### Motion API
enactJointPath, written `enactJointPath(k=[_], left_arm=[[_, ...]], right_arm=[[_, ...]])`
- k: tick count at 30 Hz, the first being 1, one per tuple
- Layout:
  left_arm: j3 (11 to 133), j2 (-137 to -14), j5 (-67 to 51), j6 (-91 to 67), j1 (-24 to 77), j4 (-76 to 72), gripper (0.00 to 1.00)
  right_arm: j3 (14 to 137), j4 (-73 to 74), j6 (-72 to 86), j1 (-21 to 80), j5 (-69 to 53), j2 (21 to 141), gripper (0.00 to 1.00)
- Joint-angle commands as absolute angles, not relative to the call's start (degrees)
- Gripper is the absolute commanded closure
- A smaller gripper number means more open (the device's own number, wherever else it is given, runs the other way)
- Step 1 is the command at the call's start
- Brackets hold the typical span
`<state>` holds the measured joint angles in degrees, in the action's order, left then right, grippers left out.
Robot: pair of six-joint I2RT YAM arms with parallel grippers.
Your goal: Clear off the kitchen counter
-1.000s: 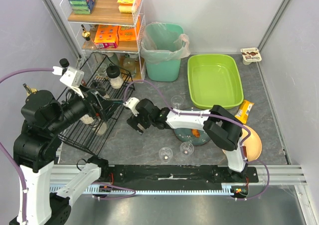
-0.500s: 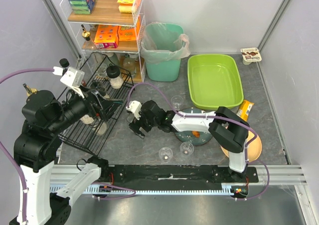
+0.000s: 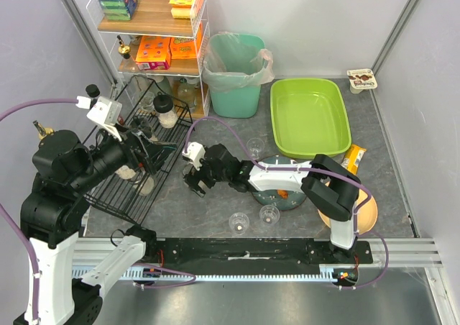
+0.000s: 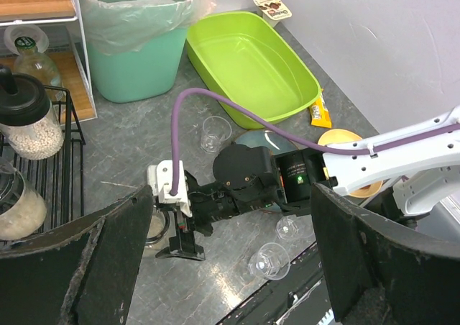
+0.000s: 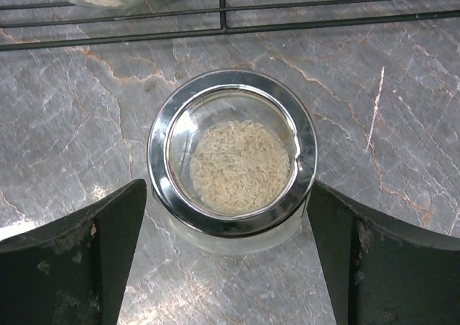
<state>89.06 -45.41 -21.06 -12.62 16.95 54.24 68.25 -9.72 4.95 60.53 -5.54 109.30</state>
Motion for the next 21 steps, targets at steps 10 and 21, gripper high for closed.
enactJointPath(k=[10,21], left_arm=[[89.1,-44.7,-20.2,-10.0,16.9,54.0,0.05],[90.9,-43.9,-19.1,-10.4,16.7,54.2,0.05]], right_arm=[[67.6,-15.6,6.4,60.8,-5.2,112.8,0.02],[70.5,-15.3,7.3,60.9,-3.6,113.4,0.42]])
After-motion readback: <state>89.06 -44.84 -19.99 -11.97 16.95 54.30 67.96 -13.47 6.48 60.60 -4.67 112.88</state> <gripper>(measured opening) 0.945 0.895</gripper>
